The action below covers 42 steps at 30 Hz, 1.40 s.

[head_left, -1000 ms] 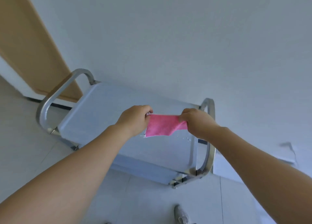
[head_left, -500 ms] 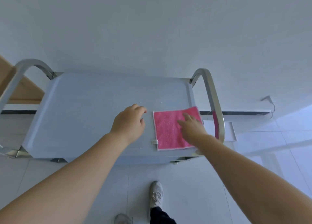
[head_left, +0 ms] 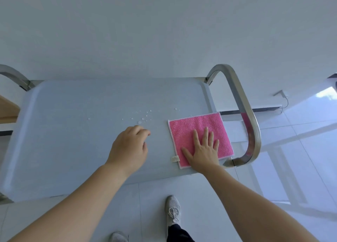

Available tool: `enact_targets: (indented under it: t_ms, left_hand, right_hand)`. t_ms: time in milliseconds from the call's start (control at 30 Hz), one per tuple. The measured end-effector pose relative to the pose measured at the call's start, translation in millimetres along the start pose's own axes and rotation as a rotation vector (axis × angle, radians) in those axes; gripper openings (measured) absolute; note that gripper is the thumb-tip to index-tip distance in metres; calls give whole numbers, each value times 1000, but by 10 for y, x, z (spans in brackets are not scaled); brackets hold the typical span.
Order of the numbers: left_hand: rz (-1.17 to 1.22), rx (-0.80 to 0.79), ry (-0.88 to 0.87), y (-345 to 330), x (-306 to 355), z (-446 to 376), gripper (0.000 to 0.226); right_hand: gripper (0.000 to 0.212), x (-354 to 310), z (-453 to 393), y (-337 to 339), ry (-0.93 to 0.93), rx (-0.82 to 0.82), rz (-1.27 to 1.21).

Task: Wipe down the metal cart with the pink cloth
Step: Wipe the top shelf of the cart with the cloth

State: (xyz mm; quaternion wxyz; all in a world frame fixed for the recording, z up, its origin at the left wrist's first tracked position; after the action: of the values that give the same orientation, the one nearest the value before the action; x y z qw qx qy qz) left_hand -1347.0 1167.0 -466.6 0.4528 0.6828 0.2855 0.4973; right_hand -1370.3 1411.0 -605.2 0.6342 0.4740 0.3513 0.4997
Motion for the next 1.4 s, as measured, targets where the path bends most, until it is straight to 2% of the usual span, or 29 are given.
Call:
enact_targets:
  t_ms: [167, 367, 667, 833, 933, 1100, 1233, 1400]
  left_hand:
    - [-1, -36, -12, -73, -232, 131, 30]
    - [4, -25, 1, -113, -311, -91, 32]
    - [-29, -61, 18, -336, -478, -302, 26]
    - [-64, -162, 48, -560, -634, -295, 39]
    - [-98, -209, 13, -717, -645, -301, 44]
    - [-146, -265, -74, -956, -599, -296, 65]
    - [-168, -266, -89, -1003, -612, -293, 65]
    - [-183, -234, -101, -1013, -592, -376, 65]
  right_hand:
    - [91, -17, -122, 57, -48, 14, -3]
    - [91, -9, -176, 23, -30, 10, 7]
    - [77, -161, -664, 212, 48, 21, -48]
    - [88, 25, -479, 181, -80, 60, -24]
    - [78, 46, -446, 120, -109, 38, -81]
    - [56, 26, -534, 179, -73, 85, -208]
    - [45, -63, -583, 251, -1, 141, -309]
    - [43, -274, -936, 446, 115, 136, -341]
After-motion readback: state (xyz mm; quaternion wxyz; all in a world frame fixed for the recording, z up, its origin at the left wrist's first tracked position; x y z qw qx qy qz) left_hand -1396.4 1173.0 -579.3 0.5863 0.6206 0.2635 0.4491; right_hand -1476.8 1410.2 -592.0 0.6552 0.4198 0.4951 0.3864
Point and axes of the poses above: each hand's wrist, its own z-axis away from the middle knuckle, its own y-axis out of the back of the hand, x = y × z, the point moved 10 cm from there along -z, towards the middle knuckle, and after that the axes turned 15 degrees about -y, right-handed, at the moved point
